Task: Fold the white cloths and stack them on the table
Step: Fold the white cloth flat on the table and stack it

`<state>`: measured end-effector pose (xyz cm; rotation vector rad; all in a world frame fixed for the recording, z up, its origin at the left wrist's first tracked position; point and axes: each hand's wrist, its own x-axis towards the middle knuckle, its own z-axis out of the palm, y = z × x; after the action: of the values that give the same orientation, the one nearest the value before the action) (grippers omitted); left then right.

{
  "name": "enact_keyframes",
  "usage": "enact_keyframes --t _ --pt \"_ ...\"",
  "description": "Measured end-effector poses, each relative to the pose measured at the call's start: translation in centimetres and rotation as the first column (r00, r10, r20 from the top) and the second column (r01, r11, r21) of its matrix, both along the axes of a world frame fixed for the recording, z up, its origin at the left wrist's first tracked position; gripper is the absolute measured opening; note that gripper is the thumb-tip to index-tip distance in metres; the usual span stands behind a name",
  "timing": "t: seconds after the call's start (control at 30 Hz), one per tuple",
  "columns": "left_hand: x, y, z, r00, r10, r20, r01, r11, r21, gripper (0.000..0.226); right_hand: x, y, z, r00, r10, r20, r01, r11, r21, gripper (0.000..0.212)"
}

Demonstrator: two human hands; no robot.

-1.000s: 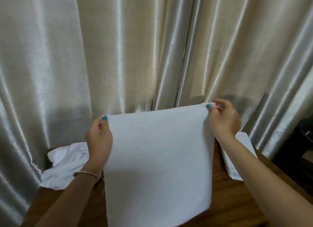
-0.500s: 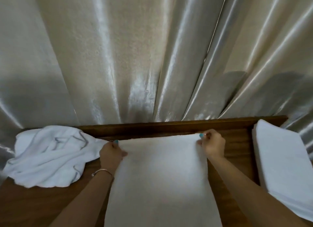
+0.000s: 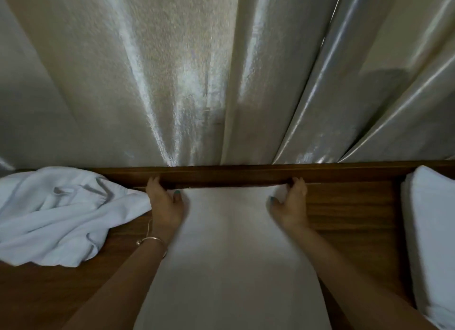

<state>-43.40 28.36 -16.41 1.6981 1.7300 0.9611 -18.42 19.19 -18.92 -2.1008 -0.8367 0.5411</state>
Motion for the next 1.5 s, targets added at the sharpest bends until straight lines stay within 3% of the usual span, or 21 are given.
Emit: enact_keyframes --t 0.07,0.13,0.23,0.33,0.67,0.8,0.87,1.3,1.5 --pt "0.6 -2.4 -0.7 0.994 -0.065 -0.085 0.076 0.988 0.135 0.048 -1.9 -1.7 -0.6 0.948 0.115 0.298 -0.126 0.992 0.018 0.065" --pt "1.4 -4.8 -2.0 0.957 -0.168 -0.235 0.214 0.959 0.185 0.045 -3.8 -3.0 -1.3 0.857 0.272 0.438 -0.273 0.96 -0.062 0.057" --pt "2.8 -6.8 -3.9 0.834 -0.301 -0.464 0.298 0.951 -0.082 0.063 -5.9 -3.9 -3.1 0.728 0.471 0.497 -0.321 0.876 -0.36 0.061" --pt "2.8 -6.4 -5.6 0.69 -0.34 -0.639 0.242 0.94 -0.239 0.08 -6.2 -4.2 -4.2 0.717 0.502 0.483 -0.28 0.843 -0.459 0.063" --pt "3.6 -6.0 -5.4 0.667 -0.292 -0.686 0.151 0.954 -0.259 0.086 -4.8 -3.1 -3.7 0.663 0.544 0.514 -0.28 0.817 -0.504 0.063" --pt "2.5 -6.9 -5.4 0.604 -0.347 -0.718 0.333 0.928 -0.168 0.072 -5.4 -5.2 -3.8 0.65 0.542 0.532 -0.286 0.824 -0.49 0.063" --pt "1.5 -8.0 -6.0 0.614 -0.388 -0.688 0.388 0.907 -0.165 0.065 -5.5 -6.3 -3.8 0.664 0.536 0.52 -0.283 0.825 -0.489 0.063" --pt "-3.1 -14.4 -5.9 0.618 -0.48 -0.623 0.509 0.848 -0.148 0.059 -7.7 -15.8 -2.2 0.717 0.481 0.505 -0.128 0.803 -0.583 0.064" --pt "-6.0 -18.6 -6.2 0.615 -0.524 -0.59 0.52 0.831 -0.196 0.062 -10.3 -20.2 -1.7 0.79 0.446 0.421 -0.111 0.779 -0.617 0.065"
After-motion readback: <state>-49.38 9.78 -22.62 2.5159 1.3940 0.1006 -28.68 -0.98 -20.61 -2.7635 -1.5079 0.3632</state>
